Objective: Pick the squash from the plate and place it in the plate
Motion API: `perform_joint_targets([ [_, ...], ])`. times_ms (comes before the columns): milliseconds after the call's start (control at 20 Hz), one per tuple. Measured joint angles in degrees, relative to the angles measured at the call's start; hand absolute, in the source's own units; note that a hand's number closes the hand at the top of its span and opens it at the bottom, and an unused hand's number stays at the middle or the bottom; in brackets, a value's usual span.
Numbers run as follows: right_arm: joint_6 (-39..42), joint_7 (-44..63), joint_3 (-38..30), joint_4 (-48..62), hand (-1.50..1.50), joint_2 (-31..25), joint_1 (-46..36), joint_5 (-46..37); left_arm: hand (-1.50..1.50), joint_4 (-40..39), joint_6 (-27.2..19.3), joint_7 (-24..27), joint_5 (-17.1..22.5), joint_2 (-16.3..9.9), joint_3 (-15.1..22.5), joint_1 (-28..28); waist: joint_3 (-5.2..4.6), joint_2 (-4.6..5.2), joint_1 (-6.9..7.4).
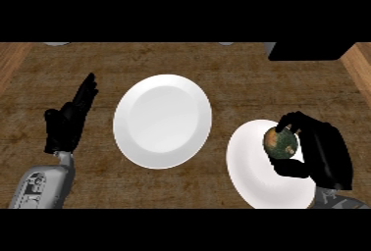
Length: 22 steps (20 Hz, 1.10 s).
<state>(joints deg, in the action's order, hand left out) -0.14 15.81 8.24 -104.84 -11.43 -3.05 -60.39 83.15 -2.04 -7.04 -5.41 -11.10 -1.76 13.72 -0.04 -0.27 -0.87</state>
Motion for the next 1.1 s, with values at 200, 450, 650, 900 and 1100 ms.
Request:
perform_joint_targets([
  [200,0.60,-0.43,2.42,-4.57,1.50,1.71,-2.90,0.34,0.00,-1.02,0.78,0.90,0.15,0.03,-0.10,0.25,0.00,0.12,0.50],
  [450,4.58,4.81,7.90,-4.72,1.50,7.25,-9.53,0.19,0.00,-0.87,0.75,0.54,-0.30,0.56,0.19,0.69,0.00,0.21,0.99],
  [650,4.04,10.86,11.04,1.20,1.50,9.83,-17.03,3.03,0.00,-0.29,1.16,0.16,-0.31,0.65,0.22,0.74,0.02,0.29,1.40],
  [900,-3.22,14.29,15.31,14.55,1.50,10.95,-26.43,7.66,0.00,-0.10,1.41,0.43,-0.44,0.89,0.18,0.73,0.03,0.40,1.90],
  [1100,-10.47,15.49,19.43,26.44,1.50,11.24,-33.35,11.96,0.00,-1.00,2.15,0.77,-0.22,0.60,-0.25,1.70,0.02,0.52,2.27],
])
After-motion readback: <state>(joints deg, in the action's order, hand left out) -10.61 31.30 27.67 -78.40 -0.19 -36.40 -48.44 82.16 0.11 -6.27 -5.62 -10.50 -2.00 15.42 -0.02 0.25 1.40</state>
